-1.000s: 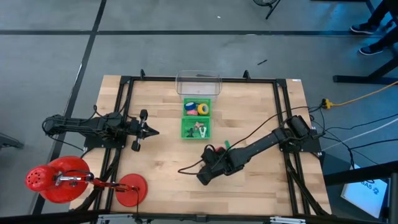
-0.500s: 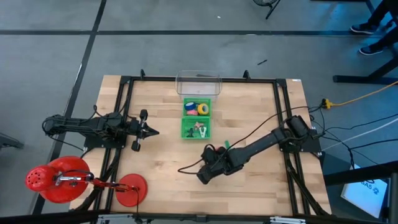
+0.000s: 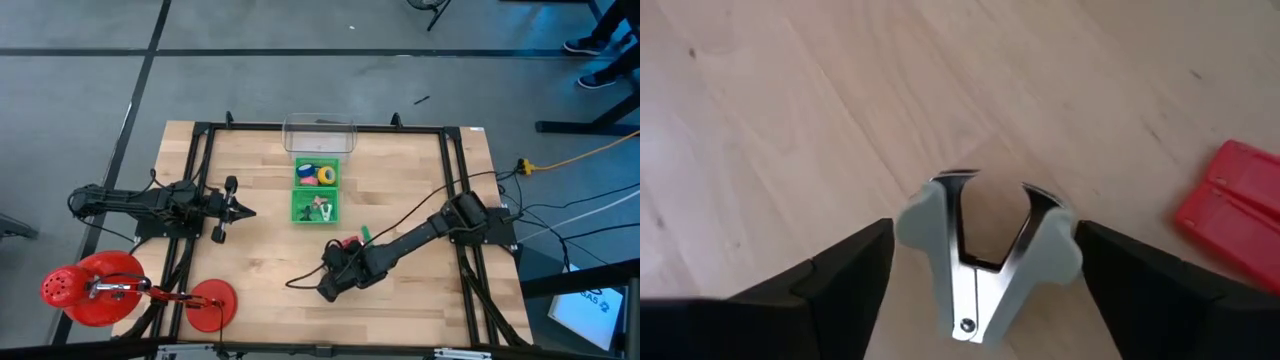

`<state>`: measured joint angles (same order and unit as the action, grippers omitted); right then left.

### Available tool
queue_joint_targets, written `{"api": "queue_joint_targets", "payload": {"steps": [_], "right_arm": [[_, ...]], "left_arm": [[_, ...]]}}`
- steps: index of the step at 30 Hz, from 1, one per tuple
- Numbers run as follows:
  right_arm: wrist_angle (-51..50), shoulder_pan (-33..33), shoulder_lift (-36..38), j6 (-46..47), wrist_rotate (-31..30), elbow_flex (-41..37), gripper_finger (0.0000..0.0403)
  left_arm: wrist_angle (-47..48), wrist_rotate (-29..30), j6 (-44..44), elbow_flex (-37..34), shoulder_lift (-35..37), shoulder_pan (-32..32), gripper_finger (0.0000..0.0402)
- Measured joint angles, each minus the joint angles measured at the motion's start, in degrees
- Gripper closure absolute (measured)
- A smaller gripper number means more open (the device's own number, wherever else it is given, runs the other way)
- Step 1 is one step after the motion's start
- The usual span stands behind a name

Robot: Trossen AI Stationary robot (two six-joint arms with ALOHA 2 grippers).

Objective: Pick and place Stapler, Stapler remover, tape
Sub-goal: Put the gray staple remover into the bottom green bin

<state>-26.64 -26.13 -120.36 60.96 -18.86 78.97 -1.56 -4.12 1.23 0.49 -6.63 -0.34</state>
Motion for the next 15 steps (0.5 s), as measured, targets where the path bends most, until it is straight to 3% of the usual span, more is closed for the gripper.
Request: {"api": "queue_joint_targets", "payload": {"steps": [5, 13, 15], "right_arm": [[-0.35, 0.11, -0.17, -0.58, -0.45, 0.34, 0.0144], [0.10, 0.17, -0.24, -3.04, 0.09, 0.34, 0.0287], [0.20, 0.15, -0.24, -4.36, 1.02, 0.34, 0.0301]], "left_arm": [[0.00, 0.00, 0.01, 0.01, -0.01, 0.00, 0.0395], [0.00, 0.00, 0.00, 0.01, -0.02, 0.00, 0.0396], [0.00, 0.00, 0.00, 0.00, -0.01, 0.00, 0.0397]]}}
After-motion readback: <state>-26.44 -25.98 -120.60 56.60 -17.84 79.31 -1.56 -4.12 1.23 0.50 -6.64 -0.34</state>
